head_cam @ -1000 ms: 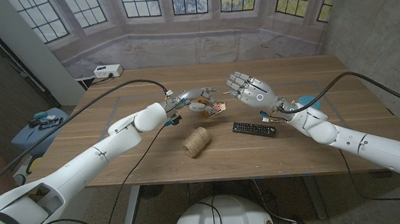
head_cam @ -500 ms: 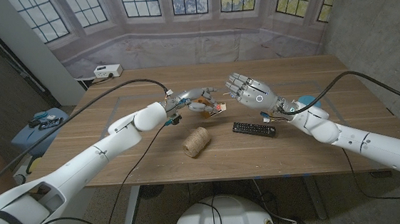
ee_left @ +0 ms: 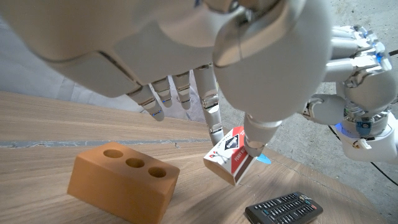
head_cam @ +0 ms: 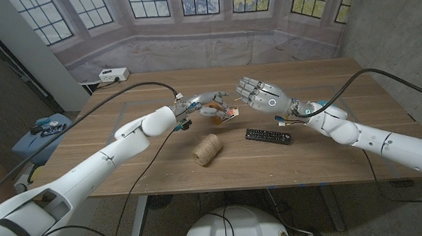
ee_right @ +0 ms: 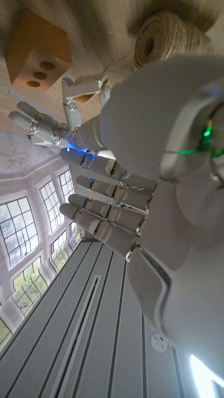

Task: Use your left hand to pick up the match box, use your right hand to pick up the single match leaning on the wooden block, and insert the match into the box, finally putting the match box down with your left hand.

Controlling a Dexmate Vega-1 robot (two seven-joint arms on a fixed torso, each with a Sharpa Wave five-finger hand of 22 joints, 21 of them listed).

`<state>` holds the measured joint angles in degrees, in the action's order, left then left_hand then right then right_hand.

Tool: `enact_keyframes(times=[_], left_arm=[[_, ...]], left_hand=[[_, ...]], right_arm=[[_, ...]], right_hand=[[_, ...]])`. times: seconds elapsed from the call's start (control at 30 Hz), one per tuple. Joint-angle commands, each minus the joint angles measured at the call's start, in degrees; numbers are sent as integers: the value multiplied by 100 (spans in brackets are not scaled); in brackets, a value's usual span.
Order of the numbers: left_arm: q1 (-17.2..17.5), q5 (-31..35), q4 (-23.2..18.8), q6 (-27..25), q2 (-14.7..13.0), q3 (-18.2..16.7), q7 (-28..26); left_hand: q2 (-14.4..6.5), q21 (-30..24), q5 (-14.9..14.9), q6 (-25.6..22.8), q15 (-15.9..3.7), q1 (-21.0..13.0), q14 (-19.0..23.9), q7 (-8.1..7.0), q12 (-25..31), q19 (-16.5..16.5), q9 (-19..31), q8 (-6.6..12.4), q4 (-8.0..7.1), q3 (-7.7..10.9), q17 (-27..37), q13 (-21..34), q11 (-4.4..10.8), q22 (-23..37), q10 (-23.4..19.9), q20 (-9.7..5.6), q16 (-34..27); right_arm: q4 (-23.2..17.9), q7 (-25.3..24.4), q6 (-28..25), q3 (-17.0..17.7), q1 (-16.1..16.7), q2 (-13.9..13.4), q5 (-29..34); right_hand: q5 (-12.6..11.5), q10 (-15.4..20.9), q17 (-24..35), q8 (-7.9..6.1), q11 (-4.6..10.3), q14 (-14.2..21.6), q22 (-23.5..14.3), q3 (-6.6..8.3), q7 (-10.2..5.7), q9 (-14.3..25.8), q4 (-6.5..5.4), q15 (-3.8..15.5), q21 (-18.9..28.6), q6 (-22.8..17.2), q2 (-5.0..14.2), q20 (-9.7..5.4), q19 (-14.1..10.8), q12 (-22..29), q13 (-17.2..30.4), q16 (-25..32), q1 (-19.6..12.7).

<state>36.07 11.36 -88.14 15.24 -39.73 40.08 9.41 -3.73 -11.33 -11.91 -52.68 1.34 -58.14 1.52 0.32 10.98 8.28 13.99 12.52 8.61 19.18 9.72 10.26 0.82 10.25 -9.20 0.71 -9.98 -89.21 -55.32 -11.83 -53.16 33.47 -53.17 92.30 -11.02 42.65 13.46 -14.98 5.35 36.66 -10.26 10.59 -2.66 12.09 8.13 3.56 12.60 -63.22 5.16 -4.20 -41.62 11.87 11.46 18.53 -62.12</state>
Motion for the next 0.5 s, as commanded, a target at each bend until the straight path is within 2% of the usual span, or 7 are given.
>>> enact_keyframes(times=[0.03, 0.5], left_arm=[[-69, -26, 131, 69, 62, 29, 33], [-76, -48, 181, 69, 86, 43, 31]], left_hand=[[-31, -22, -1, 23, -12, 30, -9, -9, 12, -21, 8, 2, 5, -21, 9, 11, -6, 17, 11, 9, -23], [-41, -25, -1, 53, -7, 36, -12, -15, 13, -23, 4, -7, 6, -23, 8, 11, -17, 17, 21, 17, -24]], right_arm=[[167, 90, 406, -149, -322, -66, 270], [188, 225, 596, -221, -517, -149, 405]], right_hand=[[9, 9, 7, 28, 2, 26, -14, -17, -9, 18, -13, 840, 18, 12, 33, -301, -7, -22, 19, -29, 7], [6, 7, 1, 33, 8, 36, -14, -15, -17, 19, -8, 844, 14, 16, 42, -303, 3, -25, 19, -42, 6]])
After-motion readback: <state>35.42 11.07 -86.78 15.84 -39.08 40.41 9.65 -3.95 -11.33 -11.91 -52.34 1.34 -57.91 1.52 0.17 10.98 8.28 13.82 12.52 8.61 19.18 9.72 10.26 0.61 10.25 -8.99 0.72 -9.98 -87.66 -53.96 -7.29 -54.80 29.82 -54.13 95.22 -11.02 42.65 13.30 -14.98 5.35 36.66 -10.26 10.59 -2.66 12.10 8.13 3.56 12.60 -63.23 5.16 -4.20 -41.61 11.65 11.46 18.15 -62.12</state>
